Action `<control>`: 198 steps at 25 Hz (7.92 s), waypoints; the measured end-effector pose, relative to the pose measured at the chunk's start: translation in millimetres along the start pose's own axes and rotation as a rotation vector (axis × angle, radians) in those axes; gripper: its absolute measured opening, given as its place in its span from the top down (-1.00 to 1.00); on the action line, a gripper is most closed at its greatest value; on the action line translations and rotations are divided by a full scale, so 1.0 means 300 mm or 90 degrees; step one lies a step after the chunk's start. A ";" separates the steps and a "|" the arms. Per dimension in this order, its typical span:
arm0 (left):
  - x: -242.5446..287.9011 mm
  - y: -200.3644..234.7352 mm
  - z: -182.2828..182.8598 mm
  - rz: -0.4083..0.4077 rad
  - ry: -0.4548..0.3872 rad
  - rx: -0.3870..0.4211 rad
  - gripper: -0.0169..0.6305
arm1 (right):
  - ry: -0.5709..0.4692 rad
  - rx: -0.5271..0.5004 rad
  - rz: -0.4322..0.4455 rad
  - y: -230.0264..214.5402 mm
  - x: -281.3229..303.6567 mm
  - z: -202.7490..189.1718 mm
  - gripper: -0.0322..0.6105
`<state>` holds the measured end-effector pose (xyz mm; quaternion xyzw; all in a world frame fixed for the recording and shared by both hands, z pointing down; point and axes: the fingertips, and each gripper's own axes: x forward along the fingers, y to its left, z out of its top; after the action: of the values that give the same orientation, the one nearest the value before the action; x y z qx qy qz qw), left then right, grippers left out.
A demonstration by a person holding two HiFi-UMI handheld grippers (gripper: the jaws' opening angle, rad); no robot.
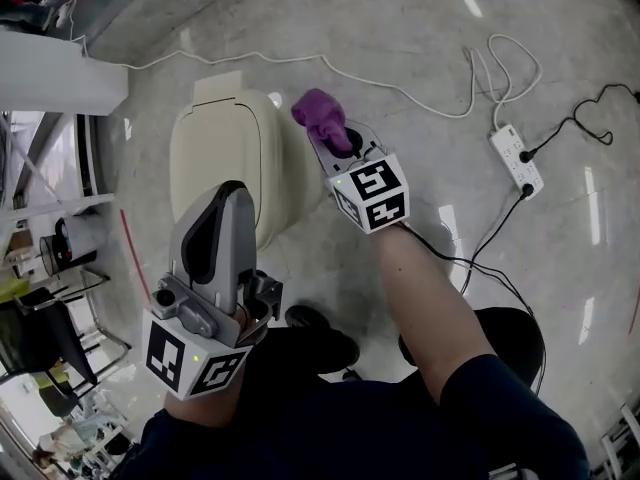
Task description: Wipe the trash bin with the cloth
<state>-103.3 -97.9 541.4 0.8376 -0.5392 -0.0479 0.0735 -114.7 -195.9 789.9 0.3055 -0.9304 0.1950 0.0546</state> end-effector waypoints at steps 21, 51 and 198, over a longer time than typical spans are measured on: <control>-0.026 0.051 -0.009 -0.012 -0.020 0.010 0.95 | 0.063 0.028 0.052 0.017 0.187 -0.295 0.68; -0.075 0.147 -0.007 -0.037 -0.045 -0.003 0.95 | 0.276 0.230 -0.020 -0.019 0.215 -0.871 0.68; -0.857 -0.731 2.008 0.147 -0.114 0.000 0.95 | 0.000 -0.225 0.394 1.644 -1.338 2.082 0.68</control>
<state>-109.2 182.6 -89.9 0.7623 -0.6364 -0.1138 0.0305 -70.5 139.8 -34.7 -0.0048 -0.9982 0.0382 0.0452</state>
